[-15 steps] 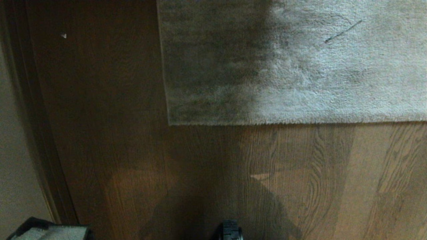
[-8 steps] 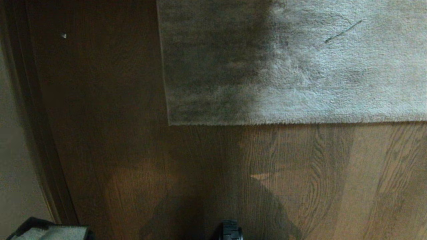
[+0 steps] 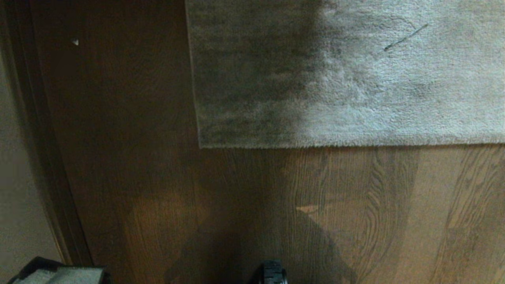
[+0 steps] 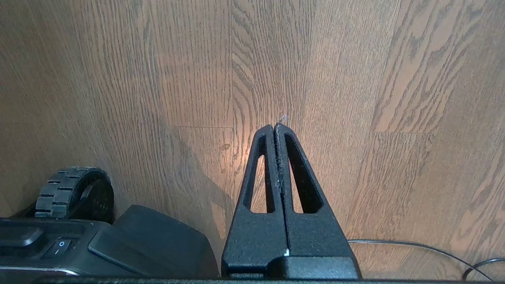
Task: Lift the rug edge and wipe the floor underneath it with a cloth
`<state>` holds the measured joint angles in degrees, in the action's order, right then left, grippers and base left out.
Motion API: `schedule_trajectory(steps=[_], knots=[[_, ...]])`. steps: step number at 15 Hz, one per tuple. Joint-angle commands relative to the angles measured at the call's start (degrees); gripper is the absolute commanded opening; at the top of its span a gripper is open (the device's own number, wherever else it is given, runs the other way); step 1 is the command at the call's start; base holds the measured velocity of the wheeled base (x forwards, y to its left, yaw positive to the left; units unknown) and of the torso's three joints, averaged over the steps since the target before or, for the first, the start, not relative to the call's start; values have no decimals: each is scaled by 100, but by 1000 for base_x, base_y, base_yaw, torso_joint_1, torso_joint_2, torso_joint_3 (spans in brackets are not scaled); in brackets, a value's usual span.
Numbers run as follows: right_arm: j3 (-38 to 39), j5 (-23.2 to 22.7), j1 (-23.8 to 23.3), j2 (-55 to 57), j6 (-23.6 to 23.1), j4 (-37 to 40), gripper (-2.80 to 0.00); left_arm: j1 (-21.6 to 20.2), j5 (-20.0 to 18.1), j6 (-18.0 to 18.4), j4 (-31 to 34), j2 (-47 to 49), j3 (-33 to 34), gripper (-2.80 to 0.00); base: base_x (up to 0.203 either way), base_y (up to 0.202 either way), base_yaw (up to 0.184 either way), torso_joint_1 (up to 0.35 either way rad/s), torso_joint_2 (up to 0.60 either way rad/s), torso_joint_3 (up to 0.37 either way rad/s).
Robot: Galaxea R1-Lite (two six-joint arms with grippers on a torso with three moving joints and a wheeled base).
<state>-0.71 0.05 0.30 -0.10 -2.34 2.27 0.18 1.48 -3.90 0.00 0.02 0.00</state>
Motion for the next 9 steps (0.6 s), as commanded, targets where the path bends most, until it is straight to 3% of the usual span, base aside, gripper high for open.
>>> schedule_trajectory(steps=[1, 9], knots=[[0, 4, 5, 19, -3, 2, -280, -1, 1, -5, 0, -2, 0, -280, 0, 0, 0, 0, 0, 0], [0, 4, 5, 19, -3, 2, -280, -1, 1, -14, 0, -2, 0, -280, 0, 0, 0, 0, 0, 0]])
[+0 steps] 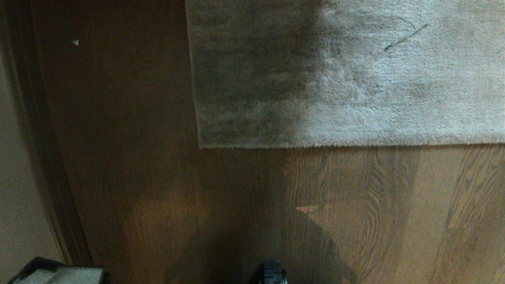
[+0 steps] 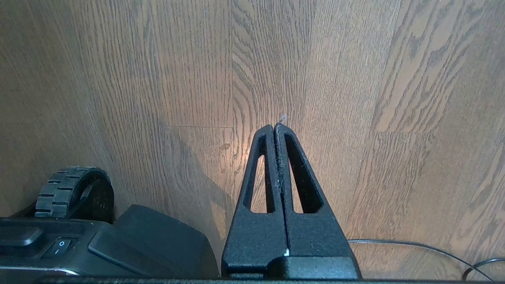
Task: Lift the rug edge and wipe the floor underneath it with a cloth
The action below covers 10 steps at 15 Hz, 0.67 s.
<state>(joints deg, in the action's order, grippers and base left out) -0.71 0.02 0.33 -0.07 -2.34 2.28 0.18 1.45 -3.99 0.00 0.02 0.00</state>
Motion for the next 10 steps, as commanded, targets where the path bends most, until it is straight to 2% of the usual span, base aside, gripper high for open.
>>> schedule_trajectory(steps=[1, 10], knots=[[0, -2, 2, 16, -3, 1, -280, -1, -4, -6, 0, -2, 0, -280, 0, 0, 0, 0, 0, 0], [0, -2, 2, 16, -3, 1, -280, -1, 4, -10, -2, -2, 0, -280, 0, 0, 0, 0, 0, 0]])
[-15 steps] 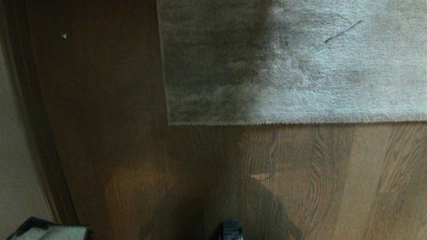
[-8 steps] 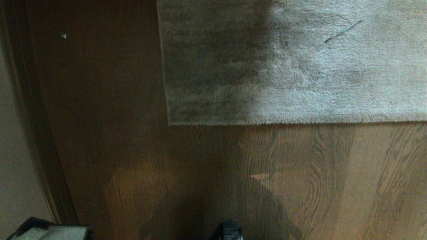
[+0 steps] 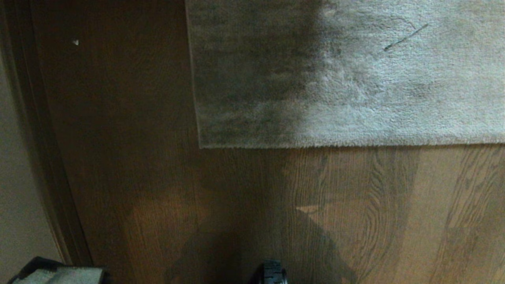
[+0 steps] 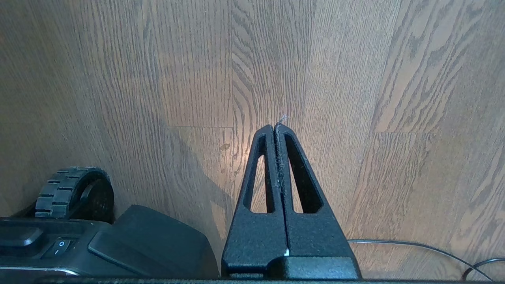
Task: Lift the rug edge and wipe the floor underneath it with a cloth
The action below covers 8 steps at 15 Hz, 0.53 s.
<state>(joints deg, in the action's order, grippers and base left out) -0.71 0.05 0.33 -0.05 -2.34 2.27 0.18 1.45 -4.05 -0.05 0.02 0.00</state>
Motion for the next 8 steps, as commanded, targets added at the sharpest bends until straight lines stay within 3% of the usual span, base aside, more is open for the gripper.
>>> schedule_trajectory(steps=[1, 5, 8], knots=[[0, -1, 2, 14, -3, 2, -280, -1, 4, 0, 5, -2, 0, -280, 0, 0, 0, 0, 0, 0], [0, 4, 2, 14, -3, 2, -280, -1, 4, 0, 5, -2, 0, -280, 0, 0, 0, 0, 0, 0], [0, -4, 2, 14, -3, 2, -280, -1, 4, 9, 5, -2, 0, -280, 0, 0, 0, 1, 2, 130]])
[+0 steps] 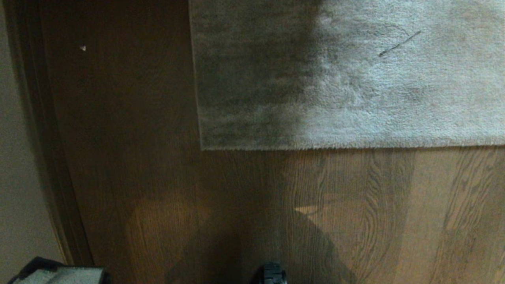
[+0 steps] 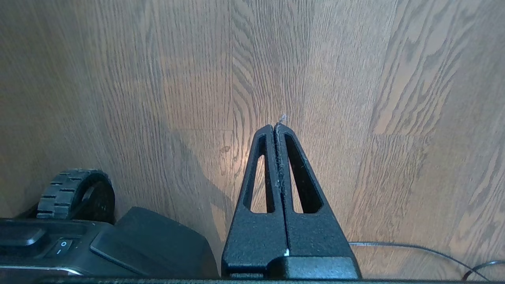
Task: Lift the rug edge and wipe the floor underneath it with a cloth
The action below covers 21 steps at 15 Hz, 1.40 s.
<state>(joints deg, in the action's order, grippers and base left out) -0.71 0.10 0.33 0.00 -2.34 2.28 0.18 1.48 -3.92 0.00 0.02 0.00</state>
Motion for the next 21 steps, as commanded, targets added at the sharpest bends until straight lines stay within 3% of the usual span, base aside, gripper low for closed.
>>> schedule_trajectory(steps=[1, 21], knots=[[0, -10, 2, 9, -3, 1, -280, -1, 2, -4, 0, -2, 0, -280, 0, 0, 0, 6, 6, 174], [0, -10, 2, 9, -3, 1, -280, -1, 2, -30, 0, -2, 0, -280, 0, 0, 0, 2, 3, 199]])
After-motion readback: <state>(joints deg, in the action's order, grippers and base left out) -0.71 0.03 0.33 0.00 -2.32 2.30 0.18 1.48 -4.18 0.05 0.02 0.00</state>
